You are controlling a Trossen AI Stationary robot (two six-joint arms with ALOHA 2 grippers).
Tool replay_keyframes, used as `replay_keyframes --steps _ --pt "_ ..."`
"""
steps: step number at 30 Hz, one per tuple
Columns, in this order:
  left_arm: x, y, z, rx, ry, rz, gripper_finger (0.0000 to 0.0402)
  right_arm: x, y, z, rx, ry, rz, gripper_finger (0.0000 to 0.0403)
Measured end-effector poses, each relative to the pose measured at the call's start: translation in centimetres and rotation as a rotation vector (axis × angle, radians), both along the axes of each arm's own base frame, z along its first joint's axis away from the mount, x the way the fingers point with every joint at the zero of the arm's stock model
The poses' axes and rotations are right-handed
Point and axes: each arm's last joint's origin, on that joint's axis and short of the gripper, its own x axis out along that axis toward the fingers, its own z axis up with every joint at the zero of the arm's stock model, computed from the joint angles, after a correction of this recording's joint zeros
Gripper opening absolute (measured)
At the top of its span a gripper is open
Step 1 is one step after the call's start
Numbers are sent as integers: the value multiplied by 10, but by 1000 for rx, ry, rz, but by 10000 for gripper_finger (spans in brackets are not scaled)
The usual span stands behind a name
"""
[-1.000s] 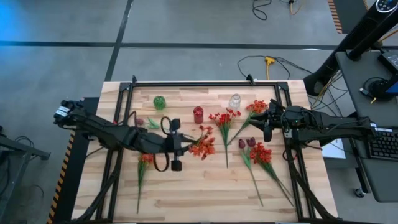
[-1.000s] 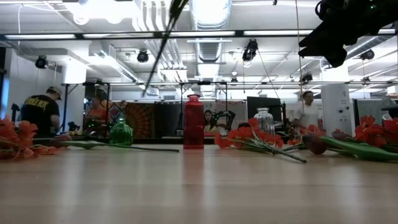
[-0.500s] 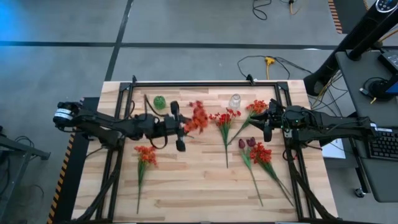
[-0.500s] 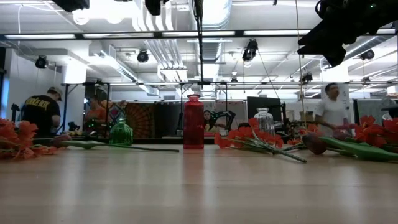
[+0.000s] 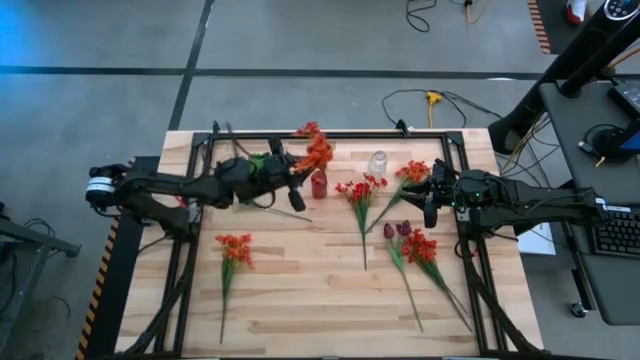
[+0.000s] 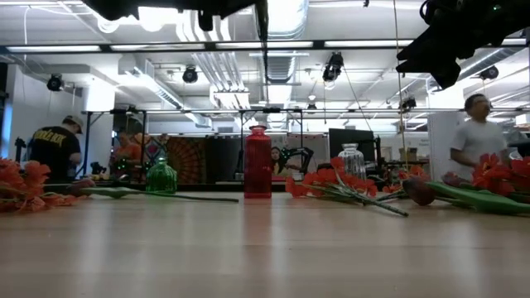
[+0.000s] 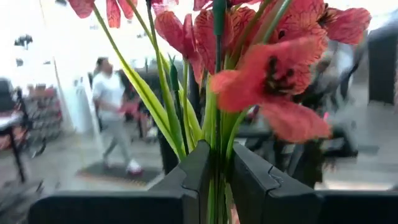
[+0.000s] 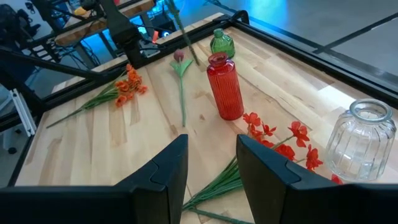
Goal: Sort flowers into vase by color
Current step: Put the bottom right orange flowers into the red vase
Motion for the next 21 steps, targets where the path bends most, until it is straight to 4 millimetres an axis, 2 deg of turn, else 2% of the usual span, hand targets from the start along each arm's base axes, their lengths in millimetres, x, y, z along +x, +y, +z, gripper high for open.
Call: replay_keyframes --steps 6,14,21 --pt "2 10 15 10 3 34 38 0 0 0 -3 2 1 128" --pt "0 24 11 2 47 77 38 0 0 -3 -2 9 1 128" --pt "0 26 10 5 51 59 38 0 0 -3 0 8 0 128"
